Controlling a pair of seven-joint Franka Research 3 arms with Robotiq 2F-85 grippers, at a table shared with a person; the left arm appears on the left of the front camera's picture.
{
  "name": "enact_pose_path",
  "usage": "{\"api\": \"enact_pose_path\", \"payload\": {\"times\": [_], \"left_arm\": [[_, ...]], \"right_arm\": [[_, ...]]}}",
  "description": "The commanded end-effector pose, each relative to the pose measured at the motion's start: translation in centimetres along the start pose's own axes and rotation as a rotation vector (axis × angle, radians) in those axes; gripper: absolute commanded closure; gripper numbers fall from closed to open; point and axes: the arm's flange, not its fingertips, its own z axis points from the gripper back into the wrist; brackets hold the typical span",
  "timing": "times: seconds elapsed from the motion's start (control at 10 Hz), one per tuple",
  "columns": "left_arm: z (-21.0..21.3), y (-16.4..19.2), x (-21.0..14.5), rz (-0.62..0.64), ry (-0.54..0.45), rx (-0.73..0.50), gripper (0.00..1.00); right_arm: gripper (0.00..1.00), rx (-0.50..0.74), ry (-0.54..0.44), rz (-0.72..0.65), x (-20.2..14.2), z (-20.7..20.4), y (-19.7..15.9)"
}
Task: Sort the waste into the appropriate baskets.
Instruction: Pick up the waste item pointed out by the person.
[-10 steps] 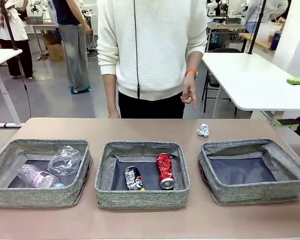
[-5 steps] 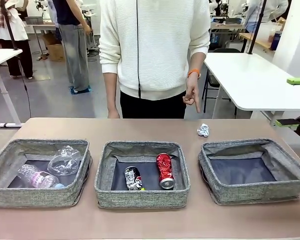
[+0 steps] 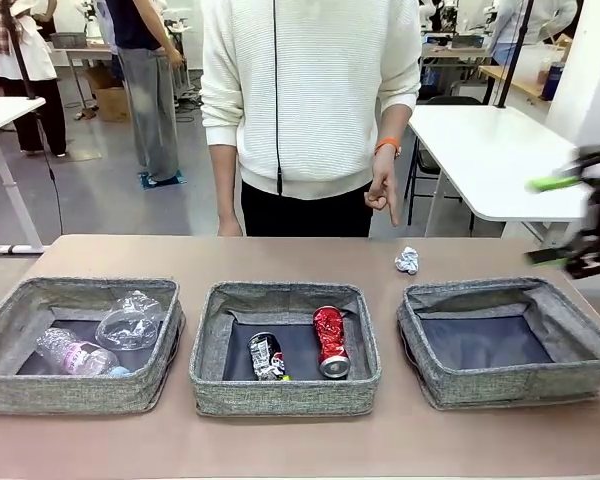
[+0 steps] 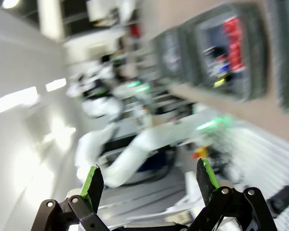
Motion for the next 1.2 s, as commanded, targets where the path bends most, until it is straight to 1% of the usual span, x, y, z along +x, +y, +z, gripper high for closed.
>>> {"api": "enact_pose_path", "payload": {"times": [0.0, 0.1, 0.2, 0.3, 0.4, 0.5, 0.6, 0.7, 0.8, 0.9, 1.0, 1.1], "left_arm": [[-0.3, -0.4, 0.0, -0.004, -0.009, -0.018, 0.0], [-0.3, -0.4, 0.0, -0.004, -0.009, -0.018, 0.0], [-0.3, -0.4, 0.0, -0.004, -0.009, -0.018, 0.0], [-0.3, -0.4, 0.0, -0.004, -0.009, -0.018, 0.0], [-0.3, -0.4, 0.0, -0.004, -0.009, -0.018, 0.0], [-0.3, -0.4, 0.0, -0.004, -0.009, -0.018, 0.0], [-0.3, -0.4, 0.0, -0.004, -0.009, -0.018, 0.0], [-0.3, -0.4, 0.0, -0.004, -0.009, -0.018, 0.0], [-0.3, -0.4, 0.0, -0.004, -0.009, -0.018, 0.0], [-0.3, -0.4, 0.0, -0.004, -0.009, -0.018, 0.0], [-0.3, -0.4, 0.0, -0.004, -0.009, -0.018, 0.0], [-0.3, -0.4, 0.0, -0.004, -0.009, -0.018, 0.0]], "right_arm": [[0.0, -0.583, -0.021, 0.052, 6.6, -7.8, 1.5], [0.0, -0.891, -0.065, 0.079, 8.3, -10.0, 0.3], [0.0, -1.057, -0.174, 0.093, 9.5, -11.0, -0.9], [0.0, -1.049, -0.234, 0.112, 9.7, -10.4, -1.6], [0.0, -0.835, -0.243, 0.136, 8.8, -8.2, -1.2], [0.0, -0.658, -0.085, 0.145, 8.6, -12.7, -0.7], [0.0, -0.658, -0.085, 0.145, 8.6, -12.7, -0.7], [0.0, -0.773, -0.15, 0.174, 9.7, -10.5, -1.5], [0.0, -0.821, -0.197, 0.256, 10.6, -11.1, -1.0], [0.0, -0.866, -0.289, 0.302, 12.2, -11.1, -0.4], [0.0, -0.876, -0.383, 0.343, 14.2, -11.3, 0.0], [0.0, -0.955, -0.454, 0.429, 16.7, -12.0, -0.1]]}}
